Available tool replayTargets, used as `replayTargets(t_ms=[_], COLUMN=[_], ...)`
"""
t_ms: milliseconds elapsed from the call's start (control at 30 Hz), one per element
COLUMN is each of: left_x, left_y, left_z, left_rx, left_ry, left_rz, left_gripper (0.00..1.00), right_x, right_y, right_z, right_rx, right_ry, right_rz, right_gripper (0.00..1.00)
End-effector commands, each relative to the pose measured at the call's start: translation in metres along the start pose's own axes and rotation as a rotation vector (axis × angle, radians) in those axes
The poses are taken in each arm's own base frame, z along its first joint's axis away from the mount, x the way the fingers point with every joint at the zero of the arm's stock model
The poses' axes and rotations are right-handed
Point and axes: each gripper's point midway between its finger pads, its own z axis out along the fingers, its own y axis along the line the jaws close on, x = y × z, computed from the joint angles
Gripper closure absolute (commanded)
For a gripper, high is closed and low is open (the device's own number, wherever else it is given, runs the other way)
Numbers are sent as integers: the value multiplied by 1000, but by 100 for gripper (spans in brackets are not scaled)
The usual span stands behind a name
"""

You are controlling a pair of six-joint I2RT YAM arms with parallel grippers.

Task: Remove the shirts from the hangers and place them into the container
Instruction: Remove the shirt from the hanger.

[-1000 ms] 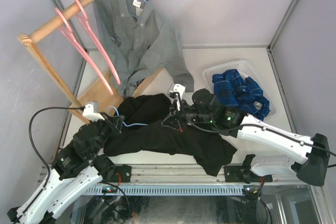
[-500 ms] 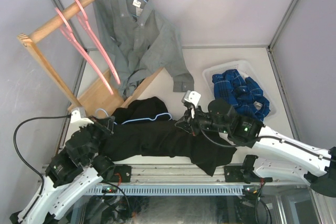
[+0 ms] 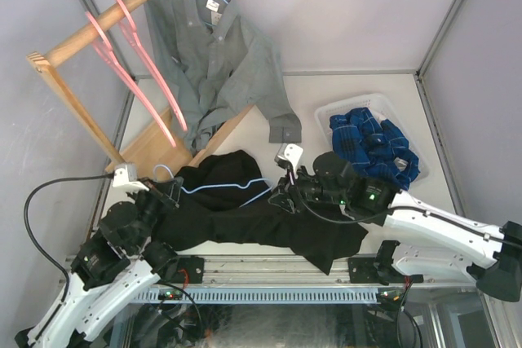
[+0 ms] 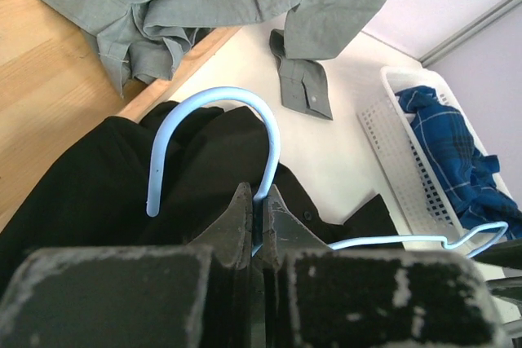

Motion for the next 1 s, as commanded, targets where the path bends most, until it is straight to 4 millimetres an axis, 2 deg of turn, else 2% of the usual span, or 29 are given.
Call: replayTargets(t_ms=[0,100,233,433,633,800,900,933,967], left_x=[-5,0,9,23,30,28,26,26,26], left_y=[-16,-19,-34,-62,-73,-67,-60,-57,-55], left_z=[4,6,9,9,9,10,11,11,11], left_rx=[52,70,144,285,337,308,274,261,252], left_ry=[7,32,66,145,195,176,160,158,154], left_rz=[39,56,73,125,164,150,141,142,142], left_gripper=[100,100,100,100,100,100,100,99,94], right_x=[-43,-50,-51,-31,-11,2,4,2,2], right_y=[-7,-11,-5,31,46,51,52,52,50], right_z=[-23,-35,-35,-12,8,16,18,18,18], right_rx=[67,103,69,-147,-237,-280,-288,-285,-272], right_ry=[-162,-199,-204,-108,-10,91,119,119,121], right_rz=[-73,-106,-76,-41,-48,-29,-26,-30,-29], right_gripper=[66,59,48,45,45,68,97,100,100])
